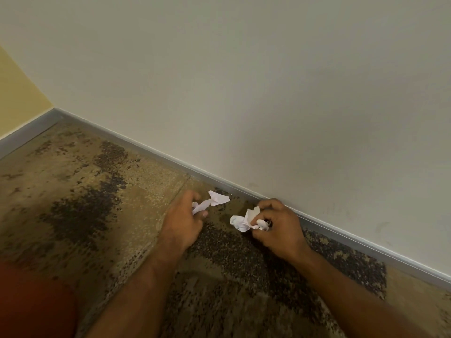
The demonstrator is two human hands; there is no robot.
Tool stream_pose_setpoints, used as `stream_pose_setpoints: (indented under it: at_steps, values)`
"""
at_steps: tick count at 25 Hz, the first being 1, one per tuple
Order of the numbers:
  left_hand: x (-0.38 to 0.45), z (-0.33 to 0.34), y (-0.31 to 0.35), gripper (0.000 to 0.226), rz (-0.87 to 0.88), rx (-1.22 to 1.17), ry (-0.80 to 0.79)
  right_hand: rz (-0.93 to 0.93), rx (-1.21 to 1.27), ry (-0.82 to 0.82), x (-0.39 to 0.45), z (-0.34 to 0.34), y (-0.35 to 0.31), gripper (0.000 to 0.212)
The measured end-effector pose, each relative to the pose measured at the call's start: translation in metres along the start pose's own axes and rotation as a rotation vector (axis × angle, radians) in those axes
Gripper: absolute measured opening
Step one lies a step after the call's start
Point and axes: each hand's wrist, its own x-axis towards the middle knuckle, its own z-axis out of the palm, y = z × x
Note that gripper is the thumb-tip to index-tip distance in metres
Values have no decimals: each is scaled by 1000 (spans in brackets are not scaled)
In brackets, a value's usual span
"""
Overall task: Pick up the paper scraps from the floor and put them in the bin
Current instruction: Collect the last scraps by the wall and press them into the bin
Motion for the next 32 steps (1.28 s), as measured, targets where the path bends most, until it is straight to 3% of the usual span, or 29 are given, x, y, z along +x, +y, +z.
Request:
stream_pose_setpoints:
  at_steps: [3, 5, 13, 17, 20, 26, 32]
  values:
    - [15, 9, 15, 53, 82, 88, -132, -105, -275, -223, -6, -6, 1, 25]
    - [23, 18, 17, 59, 97, 213, -233, -127, -326, -286, -7, -5, 1, 30]
    - [36, 34, 26, 22, 61, 345, -227, -182, -241, -179, -15, 1, 18, 20]
    - [23, 32, 25, 25, 47, 365, -195, -237, -296, -157, -17, 6, 19, 19]
    - [-4, 23, 19, 22, 15, 298, -224, -151, -246, -209, -10, 0, 11, 19]
    - [-63, -46, 30, 13, -7, 143, -181, 191, 14, -241, 16, -27, -31, 10]
    - [-129, -147, 81, 14, 77, -7, -87, 38, 147, -72, 19, -82, -157, 11]
